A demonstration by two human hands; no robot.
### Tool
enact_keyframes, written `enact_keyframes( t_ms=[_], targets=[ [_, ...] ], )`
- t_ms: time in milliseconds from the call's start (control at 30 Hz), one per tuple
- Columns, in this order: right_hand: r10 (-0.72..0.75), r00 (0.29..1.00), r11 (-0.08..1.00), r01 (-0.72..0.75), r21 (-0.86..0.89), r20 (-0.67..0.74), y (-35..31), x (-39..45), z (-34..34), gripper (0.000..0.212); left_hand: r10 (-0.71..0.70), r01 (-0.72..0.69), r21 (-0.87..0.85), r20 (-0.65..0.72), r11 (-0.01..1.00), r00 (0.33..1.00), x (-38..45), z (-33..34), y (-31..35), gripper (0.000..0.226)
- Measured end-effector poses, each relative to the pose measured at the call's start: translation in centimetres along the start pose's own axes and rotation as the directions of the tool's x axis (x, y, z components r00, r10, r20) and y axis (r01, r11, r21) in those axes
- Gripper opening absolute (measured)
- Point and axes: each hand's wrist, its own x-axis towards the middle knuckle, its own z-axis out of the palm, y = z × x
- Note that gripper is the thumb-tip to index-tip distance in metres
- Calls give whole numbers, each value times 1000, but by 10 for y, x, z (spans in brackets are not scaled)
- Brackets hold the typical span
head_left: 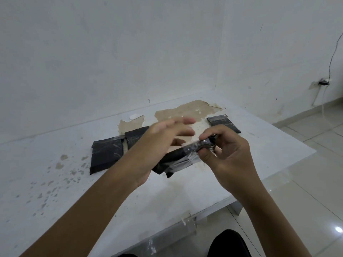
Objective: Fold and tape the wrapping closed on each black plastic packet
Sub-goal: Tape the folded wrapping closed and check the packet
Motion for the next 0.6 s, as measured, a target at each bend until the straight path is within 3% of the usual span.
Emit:
enact_keyframes(
  t_ms=[100, 200, 333, 433, 600],
  targets=[
    [-32, 999, 998, 31, -64, -19, -4, 1, -3, 37, 233, -231, 51, -55, 972, 971, -5, -7, -2, 20],
    [-82, 995, 991, 77, -111, -47, -7, 3, -4, 34, 510, -493, 247, -3, 834, 860, -19, -11, -4, 14],
    [-133, 989, 979, 120, -167, -68, -11, 5, -3, 38, 687, -594, 525, 23, 610, 726, -27, -10, -12, 21],
    [-240, 964, 952, 212, -220, -110, -12, 5, -2, 42, 685, -591, 460, -52, 662, 727, -29, -9, -16, 18],
    [-416, 899, 874, 352, -336, -141, -1, 4, -2, 39, 560, -493, 362, -105, 791, 822, -23, -21, -18, 36]
  ],
)
